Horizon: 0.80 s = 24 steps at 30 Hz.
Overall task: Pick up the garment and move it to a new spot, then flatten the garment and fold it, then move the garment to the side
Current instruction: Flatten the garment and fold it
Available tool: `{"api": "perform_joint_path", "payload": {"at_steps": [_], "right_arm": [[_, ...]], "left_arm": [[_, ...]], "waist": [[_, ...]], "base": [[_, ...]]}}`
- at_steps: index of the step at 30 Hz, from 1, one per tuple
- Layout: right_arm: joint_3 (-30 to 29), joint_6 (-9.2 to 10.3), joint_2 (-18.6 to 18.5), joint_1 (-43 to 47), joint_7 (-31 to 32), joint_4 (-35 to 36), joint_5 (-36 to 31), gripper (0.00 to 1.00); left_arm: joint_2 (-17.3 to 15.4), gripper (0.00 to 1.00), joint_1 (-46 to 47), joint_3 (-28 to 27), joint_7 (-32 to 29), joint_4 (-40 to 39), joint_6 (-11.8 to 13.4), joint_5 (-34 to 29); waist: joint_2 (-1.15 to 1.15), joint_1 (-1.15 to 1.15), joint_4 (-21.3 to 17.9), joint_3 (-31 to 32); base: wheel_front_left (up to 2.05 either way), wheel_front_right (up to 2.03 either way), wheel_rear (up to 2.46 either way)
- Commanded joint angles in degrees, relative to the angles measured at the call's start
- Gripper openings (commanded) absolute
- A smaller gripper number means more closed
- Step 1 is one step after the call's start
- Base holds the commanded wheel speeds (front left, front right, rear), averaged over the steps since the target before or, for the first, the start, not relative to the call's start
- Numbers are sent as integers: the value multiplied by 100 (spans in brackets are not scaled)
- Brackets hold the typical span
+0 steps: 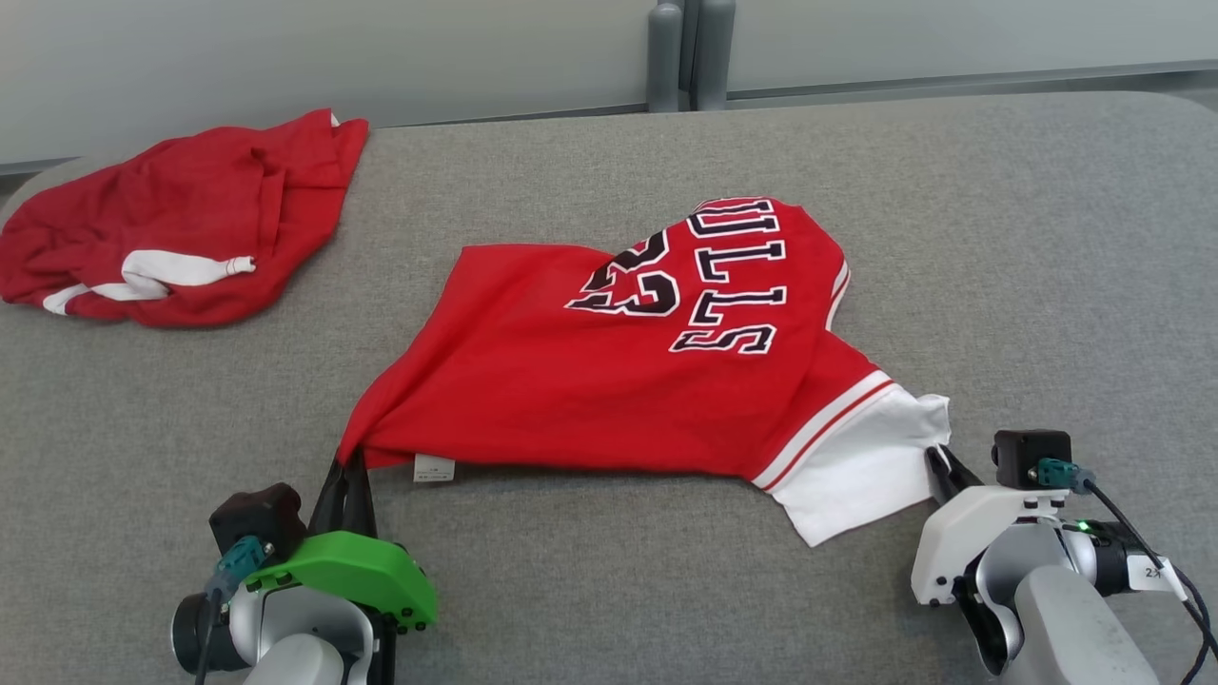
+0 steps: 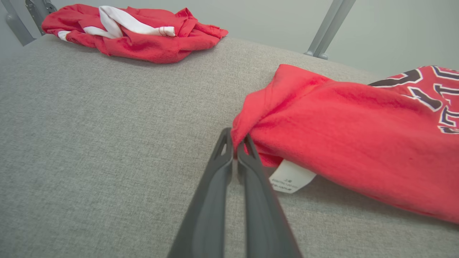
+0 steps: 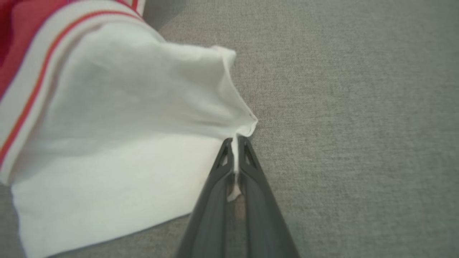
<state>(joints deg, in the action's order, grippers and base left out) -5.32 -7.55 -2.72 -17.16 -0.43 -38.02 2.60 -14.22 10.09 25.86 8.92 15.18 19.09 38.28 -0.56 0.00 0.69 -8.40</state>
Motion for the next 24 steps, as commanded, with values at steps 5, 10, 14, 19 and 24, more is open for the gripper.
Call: {"api": "perform_joint_path", "payload": {"at_steps": [5,10,14,19,24], "right_arm": [[87,10,-28,-98,-265,362,460,0],[204,10,-29,-123,-503,1109,1016,0],[163,10,-29,-84,-579,1883,1355,0],[38,10,-27,38,-457,2921,1719,0],[-153,9,-30,72,-351,3843,2091,0]], "left_arm": [[-11,0,68,-88,93,-89,-112,119],[-3,0,168,-201,155,-278,-248,289],[-43,0,255,-292,174,-535,-311,365],[-144,0,328,-428,194,-1066,-373,429],[-217,0,371,-573,118,-1679,-388,596]], "waist": [[56,0,-88,133],[56,0,-188,318],[56,0,-278,502],[56,0,-357,746],[56,0,-397,906]], "base": [[0,0,0],[0,0,0],[0,0,0],[0,0,0],[0,0,0]]}}
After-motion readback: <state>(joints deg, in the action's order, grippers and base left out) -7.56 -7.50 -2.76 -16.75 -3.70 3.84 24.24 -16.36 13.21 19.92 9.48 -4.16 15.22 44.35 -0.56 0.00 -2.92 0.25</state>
